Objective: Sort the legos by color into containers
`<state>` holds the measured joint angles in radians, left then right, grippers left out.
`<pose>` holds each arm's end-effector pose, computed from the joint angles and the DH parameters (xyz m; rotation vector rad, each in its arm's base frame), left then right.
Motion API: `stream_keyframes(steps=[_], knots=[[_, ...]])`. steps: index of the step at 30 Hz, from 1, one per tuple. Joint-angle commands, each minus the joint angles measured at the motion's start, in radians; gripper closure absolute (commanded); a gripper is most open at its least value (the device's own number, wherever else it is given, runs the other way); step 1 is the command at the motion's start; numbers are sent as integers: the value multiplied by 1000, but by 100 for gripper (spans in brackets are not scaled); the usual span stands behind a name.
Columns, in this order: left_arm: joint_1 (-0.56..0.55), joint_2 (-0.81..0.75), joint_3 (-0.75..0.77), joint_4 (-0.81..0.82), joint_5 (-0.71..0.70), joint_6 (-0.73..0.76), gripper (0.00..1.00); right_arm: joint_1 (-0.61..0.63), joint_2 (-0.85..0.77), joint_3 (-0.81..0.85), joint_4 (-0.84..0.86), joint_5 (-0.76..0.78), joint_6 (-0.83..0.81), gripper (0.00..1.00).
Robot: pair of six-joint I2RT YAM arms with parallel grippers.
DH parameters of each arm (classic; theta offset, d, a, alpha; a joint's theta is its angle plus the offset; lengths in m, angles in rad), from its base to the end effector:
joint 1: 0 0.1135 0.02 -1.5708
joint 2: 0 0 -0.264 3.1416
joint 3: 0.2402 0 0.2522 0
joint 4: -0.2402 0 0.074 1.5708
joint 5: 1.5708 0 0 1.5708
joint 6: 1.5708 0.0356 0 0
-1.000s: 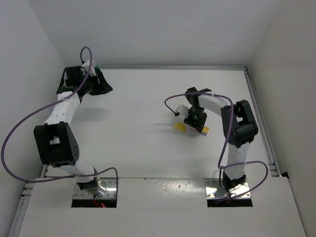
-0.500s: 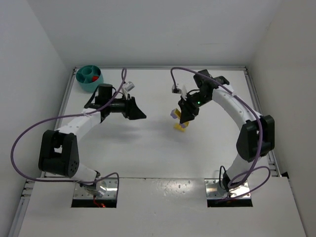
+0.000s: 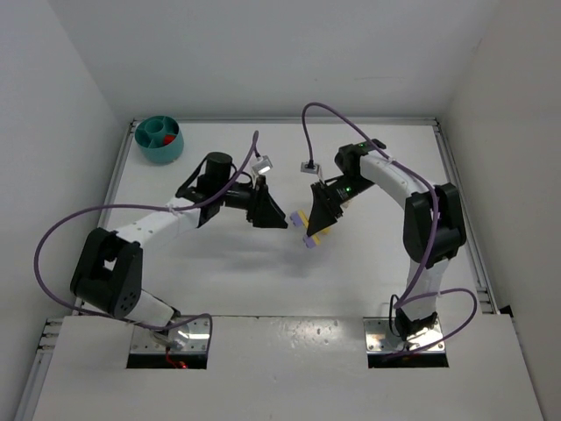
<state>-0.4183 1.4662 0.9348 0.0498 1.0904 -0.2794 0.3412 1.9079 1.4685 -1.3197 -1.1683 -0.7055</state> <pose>0.2743 -0.1565 0.2618 0.8614 1.9211 -1.5356 0.3076 0.1440 0.2263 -1.1466 2.3085 1.7166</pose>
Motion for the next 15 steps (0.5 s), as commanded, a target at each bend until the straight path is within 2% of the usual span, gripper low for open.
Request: stream_keyframes(steps=[1,15], knots=[[-31,22,42,48,68,-9,39,9,-21,33,-87,-105,-63,100],[-82,42,84,48,68,-38,39,9,-21,33,-87,-103,-72,100]])
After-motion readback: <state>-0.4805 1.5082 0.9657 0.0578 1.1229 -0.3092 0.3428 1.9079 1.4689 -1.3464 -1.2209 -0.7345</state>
